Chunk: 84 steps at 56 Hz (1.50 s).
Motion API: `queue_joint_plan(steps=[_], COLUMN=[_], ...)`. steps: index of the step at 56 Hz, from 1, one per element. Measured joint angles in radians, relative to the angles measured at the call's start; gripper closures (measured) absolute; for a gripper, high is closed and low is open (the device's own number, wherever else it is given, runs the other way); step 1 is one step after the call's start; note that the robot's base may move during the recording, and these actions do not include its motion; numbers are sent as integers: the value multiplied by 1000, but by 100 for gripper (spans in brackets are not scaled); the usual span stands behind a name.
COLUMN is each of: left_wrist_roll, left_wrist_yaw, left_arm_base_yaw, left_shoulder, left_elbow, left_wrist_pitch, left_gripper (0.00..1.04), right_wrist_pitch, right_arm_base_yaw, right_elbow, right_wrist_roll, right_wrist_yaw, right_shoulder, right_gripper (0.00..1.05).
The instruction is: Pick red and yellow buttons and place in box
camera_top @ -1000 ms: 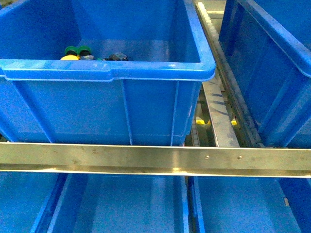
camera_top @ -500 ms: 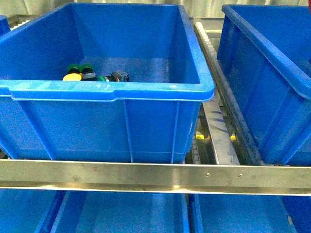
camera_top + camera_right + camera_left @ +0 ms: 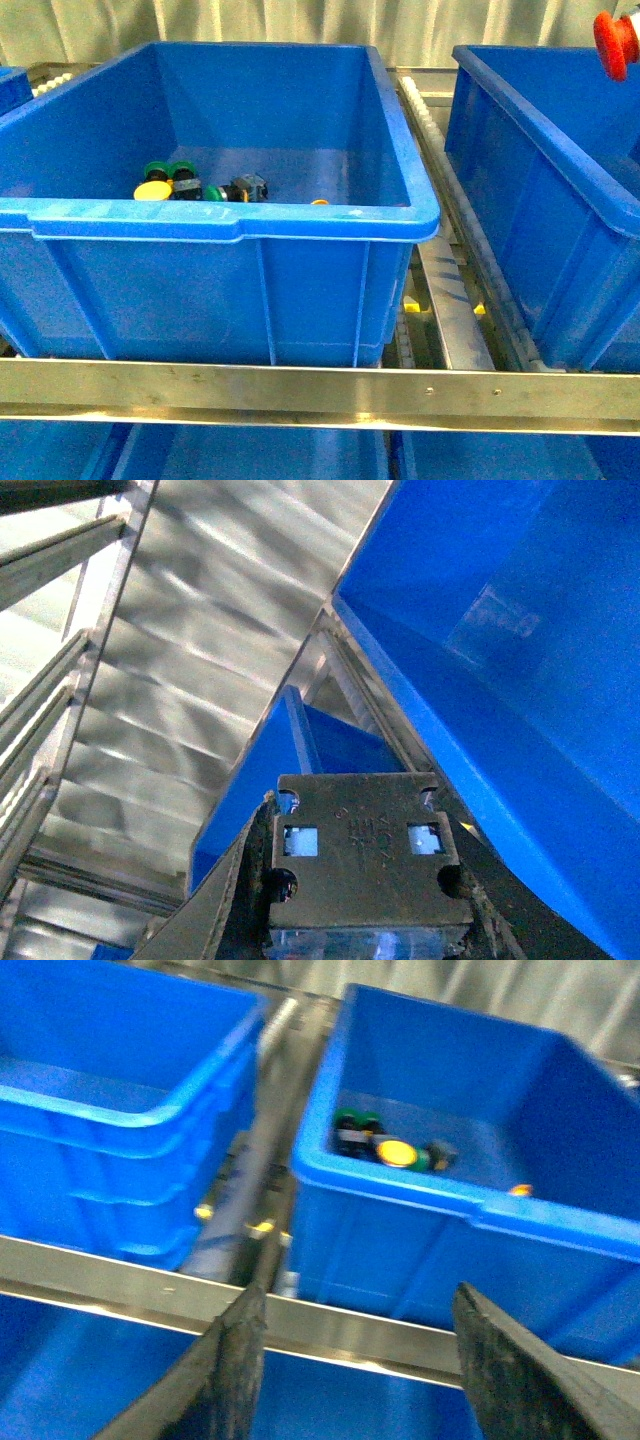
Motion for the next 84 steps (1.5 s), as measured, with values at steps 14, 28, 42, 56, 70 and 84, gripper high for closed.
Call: queue_joint_plan(steps=[14, 28, 42, 56, 70, 84], left_wrist_roll=[80, 89, 91, 92, 92, 92], left_wrist_yaw=[5, 5, 5, 5, 5, 5], left_arm_base_yaw=[-6, -6, -6, -6, -6, -6], left_shoulder=[-66, -66, -66, -66, -66, -66], left_elbow=[-91, -91, -91, -91, -91, -91], left_wrist_pitch=[9, 10, 10, 10, 10, 10], left_gripper=[103, 103, 103, 98, 51, 8], right_wrist_pitch=[2, 3, 24, 47, 63, 55], right_arm_base_yaw=[49, 102, 146, 188, 209, 207], right_elbow=[0, -14, -15, -26, -63, -84], right_wrist_roll=[-36, -60, -96, -169, -272, -320], right_wrist_yaw=[69, 113, 147, 183, 212, 229], right_shoulder=[-3, -9, -8, -4, -32, -80], right_gripper=[72, 72, 72, 72, 72, 72])
